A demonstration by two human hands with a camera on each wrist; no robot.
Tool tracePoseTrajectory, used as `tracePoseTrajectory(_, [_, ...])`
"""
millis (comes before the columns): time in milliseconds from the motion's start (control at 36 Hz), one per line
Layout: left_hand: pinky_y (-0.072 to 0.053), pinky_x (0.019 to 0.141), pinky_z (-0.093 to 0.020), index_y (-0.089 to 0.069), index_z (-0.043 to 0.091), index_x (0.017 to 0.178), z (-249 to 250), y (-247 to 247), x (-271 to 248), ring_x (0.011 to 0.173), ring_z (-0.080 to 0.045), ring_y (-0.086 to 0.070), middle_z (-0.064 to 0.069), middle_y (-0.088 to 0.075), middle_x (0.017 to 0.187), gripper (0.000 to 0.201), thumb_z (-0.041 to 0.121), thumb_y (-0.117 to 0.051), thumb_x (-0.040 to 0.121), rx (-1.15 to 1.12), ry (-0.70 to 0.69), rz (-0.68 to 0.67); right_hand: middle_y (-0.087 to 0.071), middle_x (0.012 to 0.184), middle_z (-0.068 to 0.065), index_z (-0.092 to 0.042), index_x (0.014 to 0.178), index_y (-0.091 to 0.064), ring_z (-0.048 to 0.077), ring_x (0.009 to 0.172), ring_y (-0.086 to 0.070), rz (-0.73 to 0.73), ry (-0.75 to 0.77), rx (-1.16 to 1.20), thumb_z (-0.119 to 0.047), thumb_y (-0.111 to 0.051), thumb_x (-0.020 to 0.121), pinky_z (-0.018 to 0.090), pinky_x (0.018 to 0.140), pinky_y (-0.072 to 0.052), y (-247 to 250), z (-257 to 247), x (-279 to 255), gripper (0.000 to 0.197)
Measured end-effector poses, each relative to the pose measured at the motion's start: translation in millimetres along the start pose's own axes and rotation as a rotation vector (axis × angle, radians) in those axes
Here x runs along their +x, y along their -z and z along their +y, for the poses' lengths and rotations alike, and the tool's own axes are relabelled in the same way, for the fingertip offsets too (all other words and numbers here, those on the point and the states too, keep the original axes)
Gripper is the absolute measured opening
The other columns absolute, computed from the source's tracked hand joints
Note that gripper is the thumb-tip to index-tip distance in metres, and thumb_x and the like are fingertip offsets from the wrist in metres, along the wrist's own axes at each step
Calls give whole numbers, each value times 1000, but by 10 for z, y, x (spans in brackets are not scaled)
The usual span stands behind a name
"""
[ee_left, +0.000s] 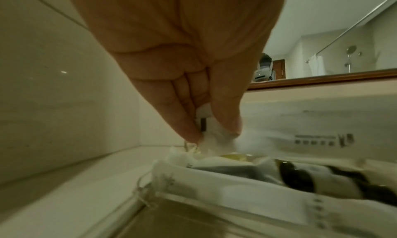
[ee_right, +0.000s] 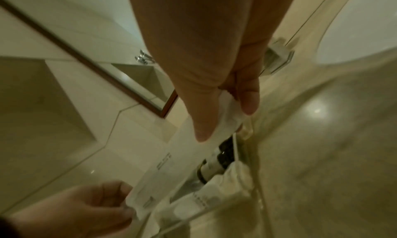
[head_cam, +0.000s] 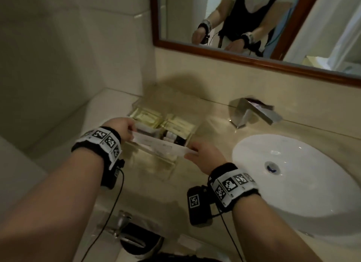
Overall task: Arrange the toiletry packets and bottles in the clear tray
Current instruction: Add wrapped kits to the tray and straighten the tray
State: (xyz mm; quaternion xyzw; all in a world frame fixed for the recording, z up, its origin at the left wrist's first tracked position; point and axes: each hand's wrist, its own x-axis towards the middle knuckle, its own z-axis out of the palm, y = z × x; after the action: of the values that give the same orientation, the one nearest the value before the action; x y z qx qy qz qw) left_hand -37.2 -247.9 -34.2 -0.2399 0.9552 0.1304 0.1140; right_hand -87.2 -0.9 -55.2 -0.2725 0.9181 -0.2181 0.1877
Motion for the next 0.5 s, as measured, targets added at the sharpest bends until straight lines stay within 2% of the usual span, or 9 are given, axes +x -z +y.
tracePoseTrajectory(167, [-47,91,-33,-60,16,112,-366,116,317,109,-26,-59,-9,-64,116,29,17,-63,83,94,0,-35,-60,96,6,-13,104,-63,20,79,-50,10,28,-57,-27,-49,95,28,66,-37,-215,-369,300,22])
tracePoseTrajectory(278, [-46,89,-30,-63,16,112,-475,75,463,109,-25,-59,-7,-63,118,28,19,-63,84,145,-10,-80,-63,110,5,-16,114,-61,22,98,-59,-19,3,-106,-28,-48,96,27,71,-39,-322,-437,417,26])
tracePoseTrajectory(389, [-46,92,-29,-71,21,102,-533,46,561,110,-23,-58,-5,-58,121,19,19,-63,85,183,-18,-59,-62,113,6,-16,116,-59,24,102,-59,-57,-29,-119,-29,-47,96,27,69,-36,-422,-452,487,26])
tracePoseTrajectory(500, [-45,97,-32,-69,20,99,-572,21,632,112,-25,-56,-7,-52,123,17,17,-64,83,176,-36,-46,-62,110,6,-16,112,-60,24,100,-59,-52,-56,-100,-27,-47,96,29,71,-41,-527,-465,547,24])
